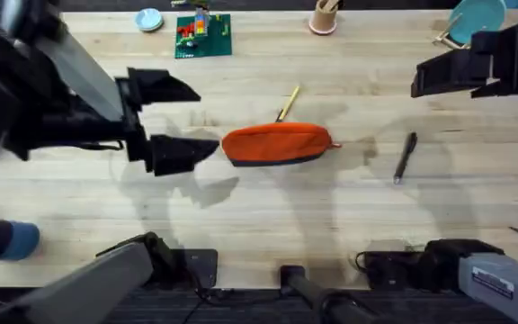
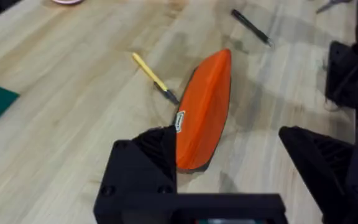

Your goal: Unzip the bag, pick up the pens from the table one at a time and place them inside, then zip the bag closed.

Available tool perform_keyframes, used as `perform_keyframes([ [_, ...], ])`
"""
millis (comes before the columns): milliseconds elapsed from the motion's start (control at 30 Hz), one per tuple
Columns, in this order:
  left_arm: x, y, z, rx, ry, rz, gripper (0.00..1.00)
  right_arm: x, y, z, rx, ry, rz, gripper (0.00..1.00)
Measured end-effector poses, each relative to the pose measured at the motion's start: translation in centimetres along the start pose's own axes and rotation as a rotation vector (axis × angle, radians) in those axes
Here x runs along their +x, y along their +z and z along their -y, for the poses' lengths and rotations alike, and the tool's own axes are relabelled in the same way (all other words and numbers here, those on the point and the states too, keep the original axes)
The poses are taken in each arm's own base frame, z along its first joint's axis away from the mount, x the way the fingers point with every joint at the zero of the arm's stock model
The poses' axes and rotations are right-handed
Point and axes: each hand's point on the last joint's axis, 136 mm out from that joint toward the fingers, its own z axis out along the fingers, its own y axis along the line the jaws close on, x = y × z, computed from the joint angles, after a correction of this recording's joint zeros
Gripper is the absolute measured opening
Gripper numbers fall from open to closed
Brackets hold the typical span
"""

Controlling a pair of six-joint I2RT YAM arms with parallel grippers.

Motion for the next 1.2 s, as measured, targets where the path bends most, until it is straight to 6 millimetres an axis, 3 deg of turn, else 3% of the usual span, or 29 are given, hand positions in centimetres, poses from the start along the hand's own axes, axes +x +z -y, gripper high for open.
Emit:
perform_keyframes([
  [167, 2.8, 1.5, -0.3, 0.077, -0.012, 0.034, 0.997, 0.0, 0.0, 0.0, 0.0, 0.0, 0.0, 0.995],
  [367, 3.9, 3.1, -1.0, 0.152, 0.006, 0.111, 0.996, 0.1, 0.0, 0.0, 0.0, 0.0, -0.003, 0.996],
  [633, 5.5, 6.2, -1.3, 0.238, 0.139, 0.128, 0.838, 0.2, 0.0, 0.0, 0.0, 0.001, -0.008, 0.996],
  [1033, 7.1, 7.5, -4.5, 0.188, 0.131, 0.13, 0.798, 1.3, 0.0, 0.0, 0.0, 0.007, -0.053, 0.996],
  [1200, 7.2, 7.6, -4.7, 0.189, 0.061, 0.129, 0.725, 1.3, 0.0, 0.0, 0.0, 0.007, -0.054, 0.996],
])
